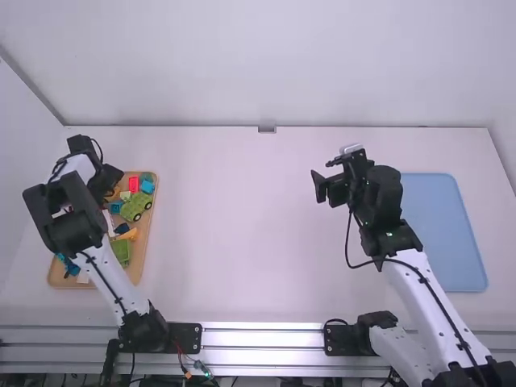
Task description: Assemble lego blocks to make yellow taxi
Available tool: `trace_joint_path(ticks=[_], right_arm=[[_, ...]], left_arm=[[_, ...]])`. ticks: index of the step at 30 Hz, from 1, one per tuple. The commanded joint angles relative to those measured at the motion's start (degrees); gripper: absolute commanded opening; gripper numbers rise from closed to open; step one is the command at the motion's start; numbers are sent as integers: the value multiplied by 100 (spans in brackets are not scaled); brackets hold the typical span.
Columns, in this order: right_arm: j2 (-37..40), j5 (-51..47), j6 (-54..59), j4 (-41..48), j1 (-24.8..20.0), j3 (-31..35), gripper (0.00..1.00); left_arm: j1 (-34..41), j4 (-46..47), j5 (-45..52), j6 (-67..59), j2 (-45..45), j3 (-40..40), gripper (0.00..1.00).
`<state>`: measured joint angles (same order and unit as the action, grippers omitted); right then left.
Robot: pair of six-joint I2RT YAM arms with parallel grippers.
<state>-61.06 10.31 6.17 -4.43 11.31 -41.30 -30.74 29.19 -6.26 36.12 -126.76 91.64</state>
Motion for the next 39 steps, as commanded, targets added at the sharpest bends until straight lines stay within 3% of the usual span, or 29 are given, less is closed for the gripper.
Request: trace_joint_path(ticks=[1, 12, 15, 18, 23, 29, 32, 33, 36, 37, 39], right_arm=[[-4, 17, -15, 15, 24, -208, 98], [-4, 20, -15, -9, 26, -208, 98], [-2, 17, -17, -33, 26, -208, 99], [-2, 22, -17, -61, 28, -208, 99], [-2, 17, -17, -79, 31, -208, 99], [-2, 42, -17, -122, 31, -208, 98], [-2, 39, -103, -120, 31, -208, 98], [-2, 39, -201, -116, 31, -208, 99], [-2, 37, -334, -111, 31, -208, 99], [-2, 42, -339, -111, 31, -208, 98], [-2, 42, -343, -114, 39, -208, 98]], left_arm=[[70, -55, -68, -118, -85, -208, 82], [70, -151, -68, -101, -85, -186, 57], [74, 240, -70, -131, -85, 107, 44], [68, 610, -85, -203, -81, 442, 43], [74, 1554, -332, -131, -28, 1320, 28], [188, 2092, -562, -146, 341, 1674, 21], [315, 2009, -544, -240, 774, 1377, 16], [411, 1849, -522, -315, 1038, 1102, 7], [651, 1331, -474, -542, 1698, 304, 8], [811, 957, -376, -920, 2133, -240, 13], [1080, 535, 109, -1899, 2706, -918, 13]])
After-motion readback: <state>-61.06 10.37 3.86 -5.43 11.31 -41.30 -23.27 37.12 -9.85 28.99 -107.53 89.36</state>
